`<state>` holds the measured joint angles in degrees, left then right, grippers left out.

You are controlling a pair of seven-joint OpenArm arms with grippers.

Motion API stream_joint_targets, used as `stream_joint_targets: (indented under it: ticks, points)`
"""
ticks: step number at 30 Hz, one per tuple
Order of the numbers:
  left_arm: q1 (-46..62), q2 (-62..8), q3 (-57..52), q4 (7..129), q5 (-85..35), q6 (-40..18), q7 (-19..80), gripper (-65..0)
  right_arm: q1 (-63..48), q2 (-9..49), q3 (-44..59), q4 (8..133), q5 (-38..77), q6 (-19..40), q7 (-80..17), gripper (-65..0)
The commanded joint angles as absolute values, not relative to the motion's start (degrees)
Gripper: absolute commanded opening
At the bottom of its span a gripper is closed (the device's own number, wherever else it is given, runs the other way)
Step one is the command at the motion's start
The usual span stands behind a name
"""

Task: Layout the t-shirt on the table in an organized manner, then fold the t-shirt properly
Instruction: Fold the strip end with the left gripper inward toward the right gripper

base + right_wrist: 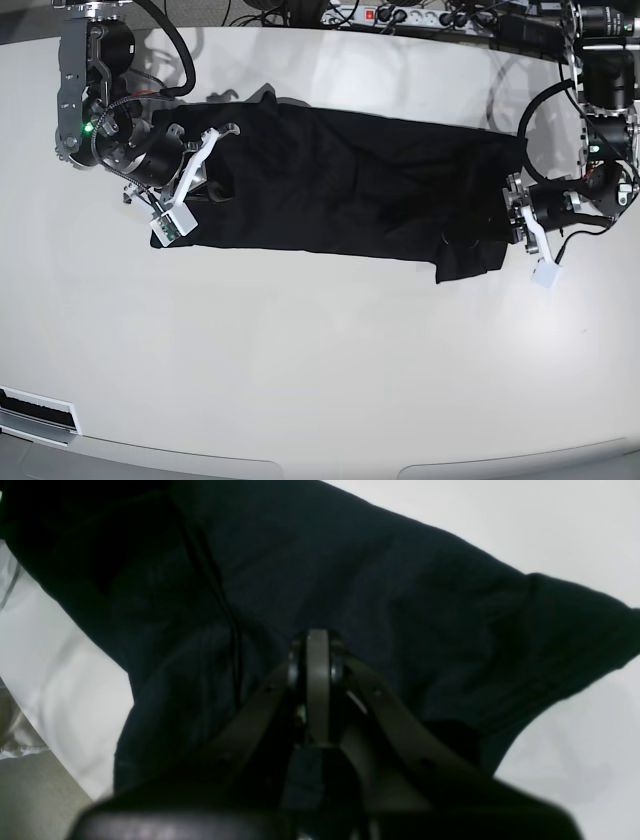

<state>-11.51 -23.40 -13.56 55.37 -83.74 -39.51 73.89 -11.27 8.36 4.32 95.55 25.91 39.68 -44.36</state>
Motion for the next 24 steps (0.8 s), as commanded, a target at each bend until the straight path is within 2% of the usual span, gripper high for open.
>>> stream_joint_targets:
  ticks: [1,2,3,5,7,12,13,15,17,22,24]
  points:
    - [-12.8,-23.9,-13.3,56.3,-85.0,-40.0,75.1,-38.0,-10.6,8.6,4.5,96.6,27.0,40.0,-43.2,-64.5]
    - [-13.0,-23.8,-12.7,56.3,-85.0,-40.0,75.6,-34.0,-10.6,8.6,4.5,96.6,27.1,40.0,-43.2,-61.1]
    - [-12.9,-23.8,-11.7,56.3,-85.0,-40.0,75.5,-32.9,-10.6,8.6,4.5,96.6,27.2,40.0,-43.1,-57.6]
    - [-12.9,-23.8,-9.4,56.3,-85.0,-40.0,75.5,-32.9,-10.6,8.6,4.5,96.6,27.2,40.0,-43.1,-51.6]
    - [-12.9,-23.8,-7.7,56.3,-85.0,-40.0,75.5,-32.9,-10.6,8.5,4.5,96.6,27.2,40.0,-43.1,-48.4]
    - [-13.1,-23.8,-7.4,56.3,-85.0,-40.0,73.2,-34.1,-10.4,8.4,4.5,96.6,27.2,39.7,-43.1,-48.2]
    - [-13.0,-23.8,-7.9,56.3,-85.0,-40.0,71.5,-37.0,-10.4,8.4,4.5,96.6,27.2,39.6,-43.1,-48.2]
    - [-13.1,-23.8,-9.1,56.3,-85.0,-40.0,69.0,-46.8,-10.2,8.4,4.5,96.6,27.2,39.6,-43.1,-48.2]
    - [-13.4,-23.8,-10.4,56.3,-85.0,-40.0,69.8,-54.1,-9.8,8.4,4.5,96.6,27.2,39.6,-43.1,-48.2]
    - [-13.8,-23.7,-11.0,57.3,-85.0,-40.0,76.2,-54.5,-8.6,8.4,4.5,96.6,27.2,38.3,-43.3,-48.2]
    - [-13.8,-23.7,-11.0,57.3,-85.0,-40.0,76.6,-49.7,-8.5,8.4,4.5,96.6,27.2,38.3,-43.2,-48.2]
